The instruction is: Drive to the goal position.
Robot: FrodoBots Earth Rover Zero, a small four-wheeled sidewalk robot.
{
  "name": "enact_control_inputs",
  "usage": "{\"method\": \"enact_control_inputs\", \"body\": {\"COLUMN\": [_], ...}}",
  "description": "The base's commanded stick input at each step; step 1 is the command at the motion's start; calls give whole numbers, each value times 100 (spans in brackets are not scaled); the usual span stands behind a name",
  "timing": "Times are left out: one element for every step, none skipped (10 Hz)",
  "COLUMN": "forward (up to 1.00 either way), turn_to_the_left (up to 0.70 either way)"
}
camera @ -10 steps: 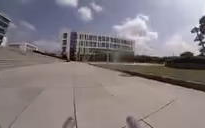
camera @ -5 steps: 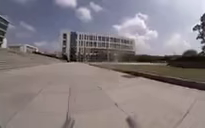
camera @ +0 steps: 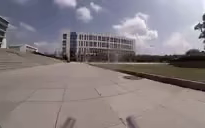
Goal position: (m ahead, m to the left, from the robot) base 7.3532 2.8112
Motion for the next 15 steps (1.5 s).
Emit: {"method": "enact_control_inputs", "body": {"forward": [70,70,70,70,70,70,70,70,70,70,70,70,70,70,70], "turn_to_the_left": [0,0,0,0,0,0,0,0,0,0,0,0,0,0,27]}}
